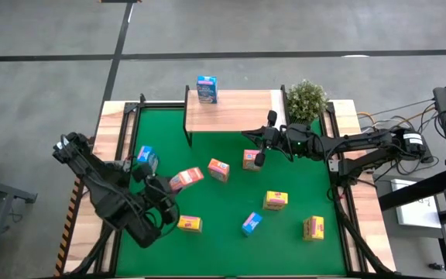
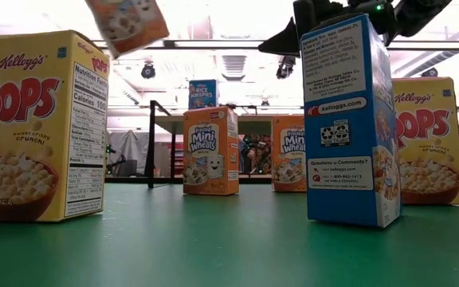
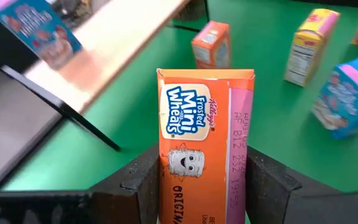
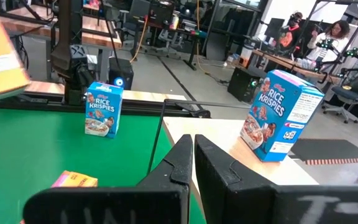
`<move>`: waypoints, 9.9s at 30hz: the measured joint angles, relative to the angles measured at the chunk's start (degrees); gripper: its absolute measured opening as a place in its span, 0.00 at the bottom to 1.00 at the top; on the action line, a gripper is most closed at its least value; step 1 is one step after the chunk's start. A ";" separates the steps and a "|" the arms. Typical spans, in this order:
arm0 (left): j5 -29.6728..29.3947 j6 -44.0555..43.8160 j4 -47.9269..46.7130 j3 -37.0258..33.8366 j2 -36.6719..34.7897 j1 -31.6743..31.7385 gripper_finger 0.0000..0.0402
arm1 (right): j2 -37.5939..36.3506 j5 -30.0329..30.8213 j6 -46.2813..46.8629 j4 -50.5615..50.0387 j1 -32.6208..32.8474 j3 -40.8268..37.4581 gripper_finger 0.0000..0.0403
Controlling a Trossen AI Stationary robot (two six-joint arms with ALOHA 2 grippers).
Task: Stack cereal on shelf
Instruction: Put the bottom orange cereal box on the shelf
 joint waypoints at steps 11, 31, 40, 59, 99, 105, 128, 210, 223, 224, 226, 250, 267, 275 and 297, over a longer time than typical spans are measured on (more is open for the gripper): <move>-2.91 10.92 0.72 0.13 0.00 9.20 0.40 | -4.52 0.12 -0.01 -4.94 0.76 0.00 0.02; 8.03 53.51 25.35 0.13 -0.89 23.68 0.40 | -19.27 -0.32 1.58 -6.63 3.14 -7.57 0.02; 13.07 69.62 32.42 0.13 -1.06 32.85 0.40 | -20.89 -0.48 2.46 -4.54 3.14 -9.53 0.02; 38.64 88.96 52.85 0.13 0.12 56.66 0.40 | -20.84 -0.31 0.87 -4.62 3.11 -9.51 0.02; 46.57 87.71 58.95 0.13 8.24 65.43 0.52 | -23.45 0.20 -5.22 -2.00 3.09 -9.11 0.02; 46.55 90.64 58.85 0.13 5.77 65.43 0.52 | -23.36 0.20 -4.14 -2.00 3.09 -9.11 0.02; 52.82 85.23 78.61 -23.74 -13.42 50.52 0.51 | -15.32 0.16 -0.05 -19.66 -0.93 1.82 0.02; 44.52 86.77 93.29 -55.45 -47.50 48.99 0.51 | 34.72 -27.32 -13.15 -80.90 -23.16 73.44 0.39; 44.52 86.76 93.29 -55.45 -47.47 48.97 0.51 | 34.54 -26.87 -14.65 -79.75 -31.21 74.90 0.38; 44.52 86.76 93.29 -55.45 -47.47 48.97 0.51 | 34.54 -26.92 -14.62 -79.20 -31.84 74.71 0.38; 44.52 86.76 93.29 -55.45 -47.47 48.98 0.51 | 34.54 -27.82 -14.53 -79.16 -33.03 74.48 0.38; 44.54 86.76 93.29 -55.45 -46.92 48.97 0.51 | 36.40 -31.54 -17.55 -77.47 -33.78 73.74 0.40; 44.54 86.76 93.17 -55.45 -46.84 48.97 0.51 | 35.55 -31.17 -14.72 -77.41 -33.52 75.39 0.61; 44.56 85.01 92.07 -55.45 -46.84 48.97 0.51 | 34.53 -31.27 -6.01 -79.95 -29.69 81.37 0.56; 44.56 84.64 89.00 -55.45 -46.82 48.97 0.51 | 32.07 3.19 13.52 -64.31 -12.59 52.46 0.07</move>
